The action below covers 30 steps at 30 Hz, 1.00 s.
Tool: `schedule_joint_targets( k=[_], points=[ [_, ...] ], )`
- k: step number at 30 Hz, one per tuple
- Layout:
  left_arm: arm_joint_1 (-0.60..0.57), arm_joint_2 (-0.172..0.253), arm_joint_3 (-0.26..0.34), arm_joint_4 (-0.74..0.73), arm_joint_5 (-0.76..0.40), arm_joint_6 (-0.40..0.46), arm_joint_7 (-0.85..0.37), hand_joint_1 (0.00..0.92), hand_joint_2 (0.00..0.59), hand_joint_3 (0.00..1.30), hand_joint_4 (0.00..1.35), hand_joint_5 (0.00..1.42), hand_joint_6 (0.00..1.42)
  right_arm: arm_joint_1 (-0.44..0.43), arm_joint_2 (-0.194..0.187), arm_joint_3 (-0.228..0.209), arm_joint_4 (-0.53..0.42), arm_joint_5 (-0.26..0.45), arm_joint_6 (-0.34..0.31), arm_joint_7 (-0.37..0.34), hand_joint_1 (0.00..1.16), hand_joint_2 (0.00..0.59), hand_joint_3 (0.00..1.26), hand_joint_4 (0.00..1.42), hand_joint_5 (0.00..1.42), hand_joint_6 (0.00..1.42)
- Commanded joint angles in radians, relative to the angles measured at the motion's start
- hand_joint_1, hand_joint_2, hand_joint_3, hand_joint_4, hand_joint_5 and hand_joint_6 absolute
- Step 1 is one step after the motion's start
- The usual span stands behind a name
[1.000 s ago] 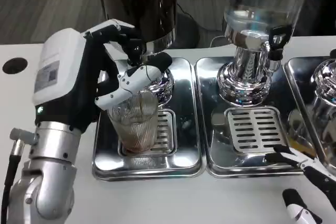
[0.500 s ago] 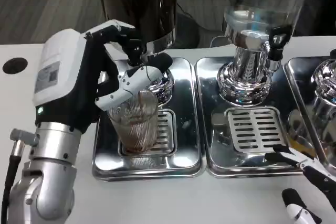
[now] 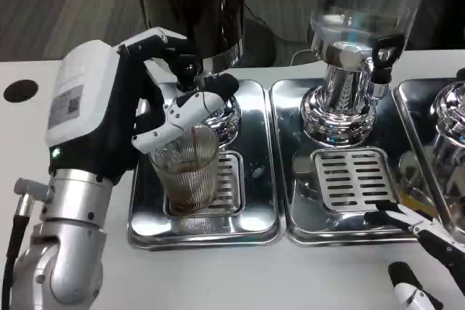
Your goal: Grasp the cup under the faucet to collect the drink, then remove the cup.
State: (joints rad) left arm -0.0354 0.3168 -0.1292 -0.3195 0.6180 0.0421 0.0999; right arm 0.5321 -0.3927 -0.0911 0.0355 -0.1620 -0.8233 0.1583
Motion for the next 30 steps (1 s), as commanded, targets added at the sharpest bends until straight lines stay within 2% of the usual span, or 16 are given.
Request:
schedule_joint_targets(
  k=[1,30],
  points=[
    [0.026,0.008,-0.021,0.008,-0.002,-0.017,-0.038,0.098,0.072,0.58,0.55,0.96,0.8,0.001,0.002,0.001,-0.01,-0.003,0.006,0.002,0.43,0.443,0.26,0.13,0.11,0.0],
    [0.044,0.015,-0.016,-0.007,-0.014,-0.02,-0.036,0.101,0.072,0.58,0.56,0.96,0.8,0.012,0.001,-0.003,-0.038,-0.005,0.016,0.001,0.43,0.443,0.27,0.13,0.11,0.0]
  ],
)
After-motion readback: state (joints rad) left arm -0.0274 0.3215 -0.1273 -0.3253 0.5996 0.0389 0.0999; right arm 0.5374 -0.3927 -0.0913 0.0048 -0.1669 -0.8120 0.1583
